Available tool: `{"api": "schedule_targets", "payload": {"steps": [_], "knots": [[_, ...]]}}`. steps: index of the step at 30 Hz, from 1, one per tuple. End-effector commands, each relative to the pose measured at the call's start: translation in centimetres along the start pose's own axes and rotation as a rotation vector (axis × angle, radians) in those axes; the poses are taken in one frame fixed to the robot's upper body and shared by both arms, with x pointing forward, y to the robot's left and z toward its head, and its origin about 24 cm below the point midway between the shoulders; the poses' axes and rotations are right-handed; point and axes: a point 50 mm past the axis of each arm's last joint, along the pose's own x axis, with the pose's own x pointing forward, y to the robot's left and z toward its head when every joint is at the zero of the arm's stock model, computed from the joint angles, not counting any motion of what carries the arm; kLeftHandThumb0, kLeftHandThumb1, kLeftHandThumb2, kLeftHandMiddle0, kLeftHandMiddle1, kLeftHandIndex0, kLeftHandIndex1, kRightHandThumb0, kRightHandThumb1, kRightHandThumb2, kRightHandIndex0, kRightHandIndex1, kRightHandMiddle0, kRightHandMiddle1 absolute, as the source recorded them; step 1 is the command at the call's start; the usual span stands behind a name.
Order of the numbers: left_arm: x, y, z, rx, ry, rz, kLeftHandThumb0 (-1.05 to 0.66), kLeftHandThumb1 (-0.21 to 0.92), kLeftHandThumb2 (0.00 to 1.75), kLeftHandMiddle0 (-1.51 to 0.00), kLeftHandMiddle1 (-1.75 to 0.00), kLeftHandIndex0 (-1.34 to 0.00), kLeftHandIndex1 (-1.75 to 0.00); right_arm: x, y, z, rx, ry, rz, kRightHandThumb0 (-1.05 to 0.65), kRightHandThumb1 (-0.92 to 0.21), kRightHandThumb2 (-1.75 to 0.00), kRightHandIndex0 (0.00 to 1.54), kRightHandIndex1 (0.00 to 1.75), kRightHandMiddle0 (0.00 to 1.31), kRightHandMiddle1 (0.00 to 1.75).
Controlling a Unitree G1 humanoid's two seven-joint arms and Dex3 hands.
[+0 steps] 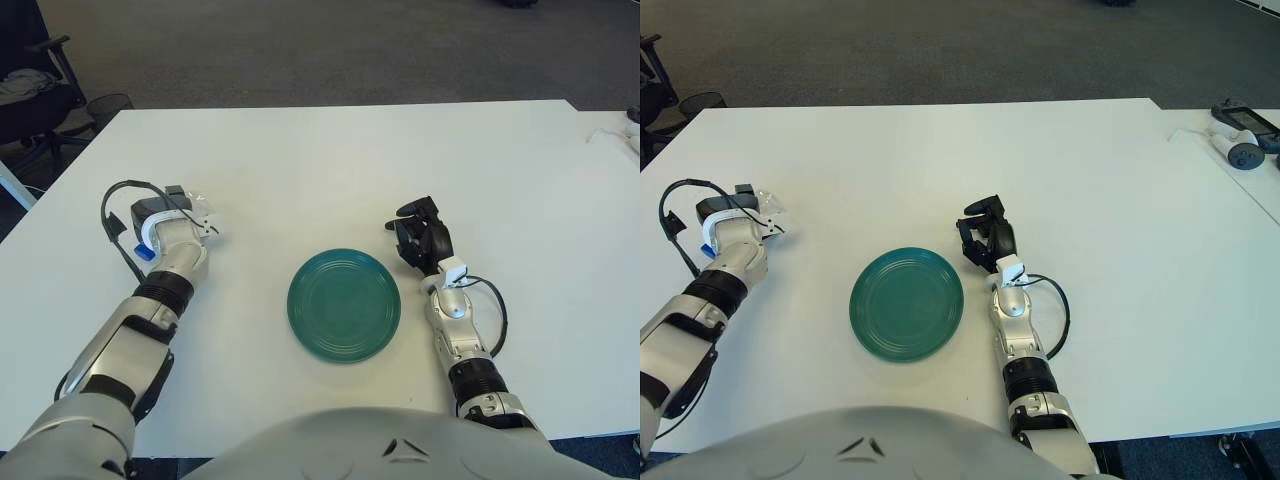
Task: Put the bottle into the plate.
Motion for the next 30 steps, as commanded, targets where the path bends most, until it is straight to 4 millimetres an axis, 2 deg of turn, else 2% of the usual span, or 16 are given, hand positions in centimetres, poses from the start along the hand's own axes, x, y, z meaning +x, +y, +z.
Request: {"api": "schedule_targets", "payload": {"steps": [1, 6, 13, 22, 28, 30], "knots": [[-1.8, -8.2, 1.2, 0.04, -0.055, -0.28, -0.46, 0.47, 1.0, -1.07, -1.75, -0.62, -1.58, -2.8, -0.4, -3.8, 0.002, 0.204, -0.016, -0.34, -0.92, -0.52, 0.39, 1.19, 0.18, 1.75], [-1.8, -8.9, 1.2, -0.018, -0.078, -0.234, -0.44, 0.47, 1.01, -1.08, -1.75, -0.59, -1.6, -2.8, -0.5, -3.8, 0.003, 0.207, -0.017, -0.34, -0.92, -0.52, 0.39, 1.19, 0.18, 1.75], [-1.8, -9.4, 1.2, -0.104, -0.096, -0.177, -0.43, 0.46, 1.11, -1.06, -1.75, -0.51, -1.73, -2.8, -0.5, -3.8, 0.005, 0.208, -0.015, -0.34, -0.92, -0.52, 0.39, 1.2, 0.18, 1.75], [-1.8, -9.4, 1.1, -0.229, -0.141, -0.044, -0.46, 0.37, 1.25, -1.09, -1.75, -0.57, -1.75, -2.8, -0.5, -3.8, -0.001, 0.206, -0.016, -0.34, -0.92, -0.52, 0.39, 1.2, 0.18, 1.75], [-1.9, -8.9, 1.0, -0.273, -0.192, 0.088, -0.44, 0.44, 1.12, -1.09, -1.75, -0.55, -1.69, -2.9, -0.5, -3.8, 0.001, 0.207, -0.016, -0.34, -0.92, -0.52, 0.4, 1.21, 0.19, 1.75], [-1.9, -8.7, 1.0, -0.29, -0.206, 0.128, -0.44, 0.43, 1.14, -1.08, -1.75, -0.55, -1.7, -2.9, -0.5, -3.8, 0.0, 0.207, -0.016, -0.34, -0.92, -0.52, 0.4, 1.21, 0.19, 1.75]]}}
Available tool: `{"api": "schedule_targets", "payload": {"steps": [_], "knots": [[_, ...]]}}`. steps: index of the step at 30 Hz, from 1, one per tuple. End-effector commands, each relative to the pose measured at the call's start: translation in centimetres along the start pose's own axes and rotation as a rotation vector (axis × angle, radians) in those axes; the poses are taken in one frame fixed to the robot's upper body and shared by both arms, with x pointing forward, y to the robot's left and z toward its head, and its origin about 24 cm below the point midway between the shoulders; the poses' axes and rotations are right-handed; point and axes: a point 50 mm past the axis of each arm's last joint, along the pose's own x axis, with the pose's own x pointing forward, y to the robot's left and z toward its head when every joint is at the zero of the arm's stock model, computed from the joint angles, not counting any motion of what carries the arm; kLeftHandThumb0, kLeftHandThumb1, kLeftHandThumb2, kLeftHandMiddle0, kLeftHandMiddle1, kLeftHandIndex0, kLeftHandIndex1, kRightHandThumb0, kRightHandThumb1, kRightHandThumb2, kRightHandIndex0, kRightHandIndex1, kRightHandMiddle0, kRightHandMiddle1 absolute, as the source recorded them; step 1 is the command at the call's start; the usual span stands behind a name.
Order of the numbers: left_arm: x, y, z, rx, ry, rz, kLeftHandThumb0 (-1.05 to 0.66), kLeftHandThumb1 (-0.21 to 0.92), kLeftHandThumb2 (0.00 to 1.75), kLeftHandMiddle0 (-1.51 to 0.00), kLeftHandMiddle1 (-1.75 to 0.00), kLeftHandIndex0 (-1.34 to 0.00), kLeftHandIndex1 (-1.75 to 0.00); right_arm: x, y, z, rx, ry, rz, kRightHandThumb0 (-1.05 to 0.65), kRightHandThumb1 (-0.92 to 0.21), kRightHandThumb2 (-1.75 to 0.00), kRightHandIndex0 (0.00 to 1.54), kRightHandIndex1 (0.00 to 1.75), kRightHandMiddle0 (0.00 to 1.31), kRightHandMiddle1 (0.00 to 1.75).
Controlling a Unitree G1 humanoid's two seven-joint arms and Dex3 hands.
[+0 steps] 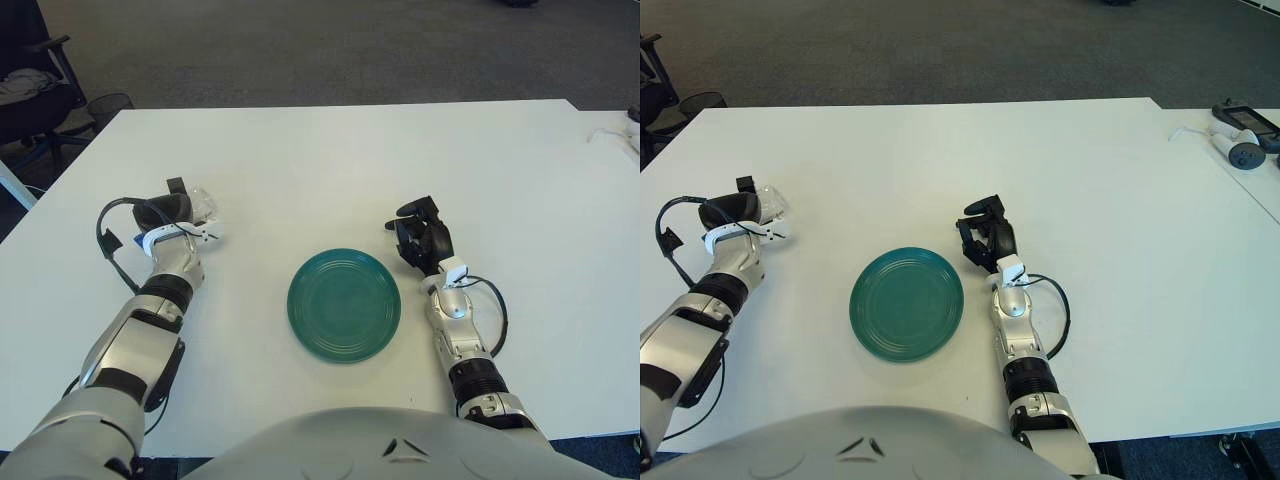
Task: Put the bottle into the plate.
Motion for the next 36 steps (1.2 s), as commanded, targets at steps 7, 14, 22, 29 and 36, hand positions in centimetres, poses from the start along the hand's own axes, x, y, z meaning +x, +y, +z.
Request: {"api": "schedule_targets", "payload": {"steps": [7, 14, 22, 29, 36], "knots": [[-4.2, -4.9, -0.1, -0.159, -0.061, -0.018, -0.5, 0.26, 1.37, -1.11, -1.75, -0.66, -1.74, -2.8, -0.4, -3.8, -0.011, 0.212, -0.017, -0.34, -0.92, -0.52, 0.42, 1.21, 0.19, 1.75], [-3.4, -2.1, 1.1, -0.353, -0.118, 0.183, -0.5, 0.24, 1.4, -1.15, -1.75, -0.67, -1.75, -2.8, -0.3, -3.8, -0.011, 0.22, -0.017, -0.34, -0.92, -0.52, 0.42, 1.2, 0.18, 1.75], [-3.3, -0.4, 1.1, -0.482, -0.197, 0.262, -0.5, 0.26, 1.39, -1.2, -1.75, -0.66, -1.75, -2.9, -0.3, -3.9, -0.012, 0.218, -0.017, -0.34, -0.92, -0.52, 0.42, 1.2, 0.18, 1.75], [-2.7, 1.8, 1.1, -0.554, -0.263, 0.331, -0.49, 0.26, 1.39, -1.21, -1.75, -0.66, -1.75, -2.9, -0.3, -3.9, -0.007, 0.215, -0.019, -0.34, -0.92, -0.52, 0.42, 1.2, 0.18, 1.75], [-3.2, 5.3, 1.4, -0.693, -0.366, 0.441, -0.49, 0.26, 1.39, -1.23, -1.75, -0.66, -1.75, -2.9, -0.3, -4.0, -0.005, 0.217, -0.019, -0.34, -0.92, -0.52, 0.41, 1.21, 0.18, 1.75]]}}
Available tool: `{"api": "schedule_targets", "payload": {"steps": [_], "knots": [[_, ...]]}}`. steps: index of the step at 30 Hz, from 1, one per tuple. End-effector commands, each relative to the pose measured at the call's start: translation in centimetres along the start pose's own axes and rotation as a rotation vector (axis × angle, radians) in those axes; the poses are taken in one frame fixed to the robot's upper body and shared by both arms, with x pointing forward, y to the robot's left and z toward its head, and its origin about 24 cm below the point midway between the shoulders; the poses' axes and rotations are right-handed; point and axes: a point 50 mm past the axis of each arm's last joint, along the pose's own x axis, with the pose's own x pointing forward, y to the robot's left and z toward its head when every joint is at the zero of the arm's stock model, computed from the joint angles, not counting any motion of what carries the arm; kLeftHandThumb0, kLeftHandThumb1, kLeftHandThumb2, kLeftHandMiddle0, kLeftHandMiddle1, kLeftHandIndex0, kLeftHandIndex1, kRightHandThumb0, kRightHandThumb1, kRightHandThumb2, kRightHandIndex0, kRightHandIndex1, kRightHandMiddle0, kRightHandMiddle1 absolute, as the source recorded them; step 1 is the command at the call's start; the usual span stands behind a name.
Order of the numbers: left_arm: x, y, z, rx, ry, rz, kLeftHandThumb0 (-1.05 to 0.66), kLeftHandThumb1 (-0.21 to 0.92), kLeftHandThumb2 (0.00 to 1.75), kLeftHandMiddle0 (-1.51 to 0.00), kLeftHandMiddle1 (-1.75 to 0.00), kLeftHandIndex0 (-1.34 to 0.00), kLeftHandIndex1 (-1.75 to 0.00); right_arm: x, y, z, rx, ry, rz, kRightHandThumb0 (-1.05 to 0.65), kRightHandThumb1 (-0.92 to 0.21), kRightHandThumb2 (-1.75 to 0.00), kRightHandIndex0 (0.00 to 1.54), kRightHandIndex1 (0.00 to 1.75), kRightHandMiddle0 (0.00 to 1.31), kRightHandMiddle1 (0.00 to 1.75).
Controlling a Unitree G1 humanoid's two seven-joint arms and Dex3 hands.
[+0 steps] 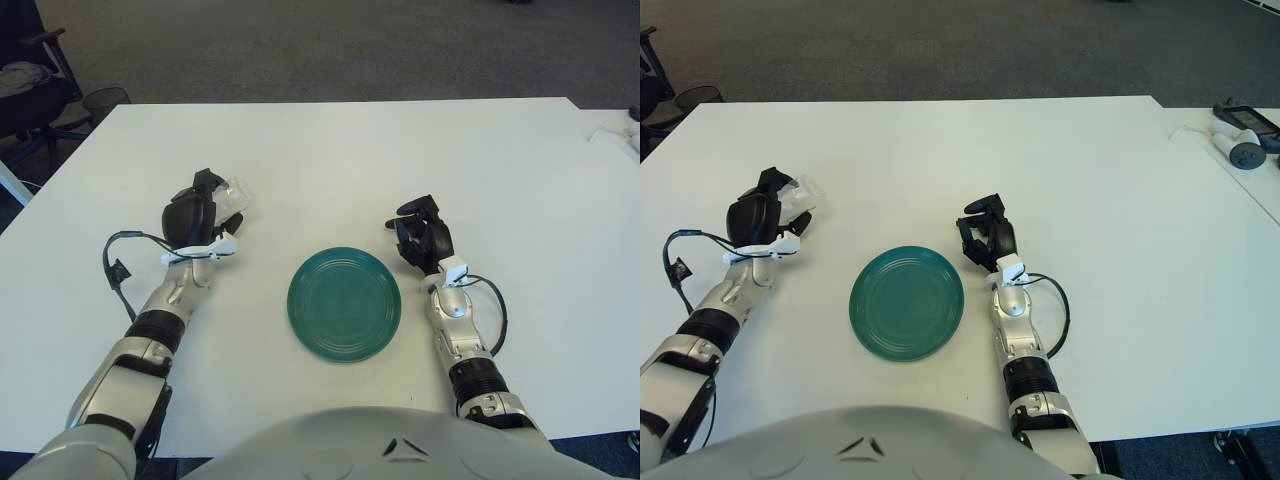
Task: Put the bottle into the plate.
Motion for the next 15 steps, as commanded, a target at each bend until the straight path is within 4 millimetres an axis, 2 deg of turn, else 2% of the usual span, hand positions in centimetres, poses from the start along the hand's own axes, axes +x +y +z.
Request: {"api": "schedule_targets", "payload": {"steps": [1, 7, 15], "knots": [[0.9, 1.7, 0.8, -0.047, -0.055, 0.061, -0.49, 0.25, 1.39, -1.23, -1.75, -0.66, -1.75, -3.0, -0.3, -4.1, -0.002, 0.223, -0.016, -0.34, -0.92, -0.52, 0.41, 1.21, 0.18, 1.75], [1.6, 3.0, 2.5, -0.143, -0.153, 0.142, -0.49, 0.25, 1.39, -1.24, -1.75, -0.66, -1.75, -3.0, -0.3, -4.0, -0.009, 0.223, -0.016, -0.34, -0.92, -0.52, 0.41, 1.21, 0.18, 1.75], [2.2, 4.0, 4.2, -0.183, -0.277, 0.205, -0.49, 0.25, 1.39, -1.25, -1.75, -0.66, -1.75, -2.9, -0.3, -4.0, -0.006, 0.225, -0.011, -0.34, -0.92, -0.52, 0.41, 1.2, 0.18, 1.75]]}}
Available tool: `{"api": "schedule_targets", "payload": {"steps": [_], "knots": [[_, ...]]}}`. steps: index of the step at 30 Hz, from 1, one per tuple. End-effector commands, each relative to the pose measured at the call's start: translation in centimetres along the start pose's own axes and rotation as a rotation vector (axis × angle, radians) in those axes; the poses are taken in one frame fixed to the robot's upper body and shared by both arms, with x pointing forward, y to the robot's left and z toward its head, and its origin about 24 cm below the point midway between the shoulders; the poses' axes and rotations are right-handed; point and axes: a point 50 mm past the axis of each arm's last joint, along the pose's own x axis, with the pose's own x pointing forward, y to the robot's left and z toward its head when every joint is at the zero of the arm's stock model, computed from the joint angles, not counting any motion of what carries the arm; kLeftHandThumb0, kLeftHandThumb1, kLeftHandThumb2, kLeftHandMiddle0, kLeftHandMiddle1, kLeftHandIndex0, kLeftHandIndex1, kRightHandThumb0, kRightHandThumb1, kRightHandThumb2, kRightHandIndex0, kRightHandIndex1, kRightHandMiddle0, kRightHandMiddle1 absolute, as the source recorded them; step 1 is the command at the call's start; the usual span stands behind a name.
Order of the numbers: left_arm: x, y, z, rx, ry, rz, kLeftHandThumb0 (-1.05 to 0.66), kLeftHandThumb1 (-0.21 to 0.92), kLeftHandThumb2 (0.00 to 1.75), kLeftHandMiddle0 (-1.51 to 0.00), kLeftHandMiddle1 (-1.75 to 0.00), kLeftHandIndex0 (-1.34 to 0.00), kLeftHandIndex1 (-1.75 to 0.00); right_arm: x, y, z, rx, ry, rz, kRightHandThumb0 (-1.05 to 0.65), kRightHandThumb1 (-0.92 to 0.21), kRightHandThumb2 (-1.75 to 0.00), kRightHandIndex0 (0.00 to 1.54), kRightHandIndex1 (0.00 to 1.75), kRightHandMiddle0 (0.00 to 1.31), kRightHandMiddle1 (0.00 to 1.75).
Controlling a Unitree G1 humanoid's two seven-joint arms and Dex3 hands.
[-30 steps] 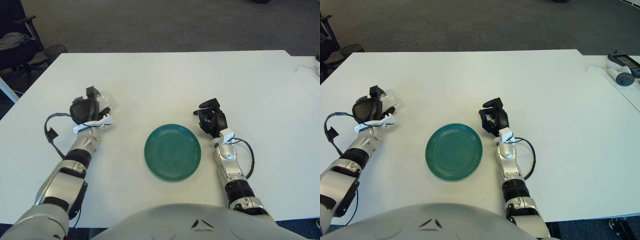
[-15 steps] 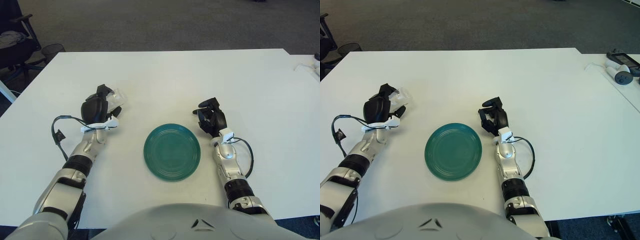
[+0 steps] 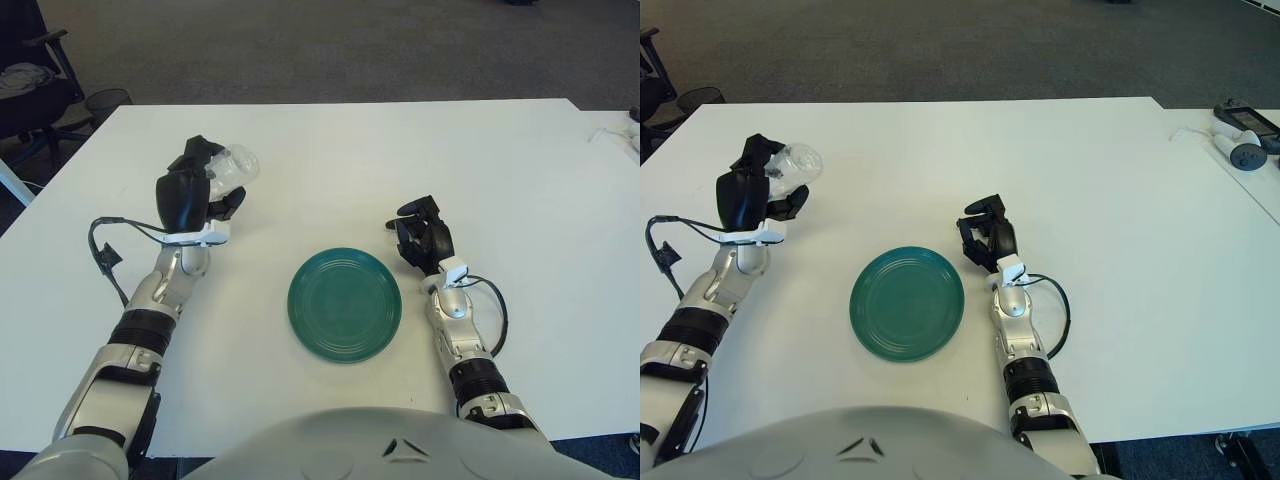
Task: Put the bottle into the plate.
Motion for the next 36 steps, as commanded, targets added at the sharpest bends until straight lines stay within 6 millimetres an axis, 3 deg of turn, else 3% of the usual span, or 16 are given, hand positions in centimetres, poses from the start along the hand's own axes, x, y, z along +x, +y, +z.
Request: {"api": "schedule_targets", "payload": {"steps": [1, 9, 20, 26, 36], "knots": [[0.8, 0.7, 0.8, 0.0, -0.076, 0.048, -0.49, 0.25, 1.39, -1.25, -1.75, -0.66, -1.75, -2.9, -0.3, -4.0, -0.005, 0.224, -0.01, -0.34, -0.92, -0.52, 0.41, 1.2, 0.18, 1.75], [1.5, 1.0, 2.3, -0.004, -0.186, 0.081, -0.49, 0.25, 1.4, -1.24, -1.75, -0.66, -1.75, -2.8, -0.2, -4.0, -0.003, 0.222, -0.009, -0.34, -0.92, -0.52, 0.44, 1.22, 0.18, 1.75], [2.2, 1.3, 6.6, -0.101, -0.408, 0.069, -0.49, 0.26, 1.38, -1.24, -1.75, -0.65, -1.75, -2.9, -0.1, -3.9, -0.007, 0.221, -0.01, -0.34, -0.92, -0.52, 0.43, 1.22, 0.19, 1.75], [1.2, 0.3, 10.2, -0.252, -0.557, -0.024, -0.48, 0.28, 1.36, -1.22, -1.75, -0.63, -1.75, -2.9, 0.0, -3.9, -0.008, 0.225, -0.016, -0.34, -0.92, -0.52, 0.43, 1.22, 0.18, 1.75], [-1.1, -0.8, 11.5, -0.422, -0.708, -0.232, -0.48, 0.28, 1.35, -1.21, -1.75, -0.63, -1.75, -2.9, -0.1, -4.0, -0.007, 0.229, -0.019, -0.34, -0.92, -0.52, 0.43, 1.22, 0.18, 1.75]]}}
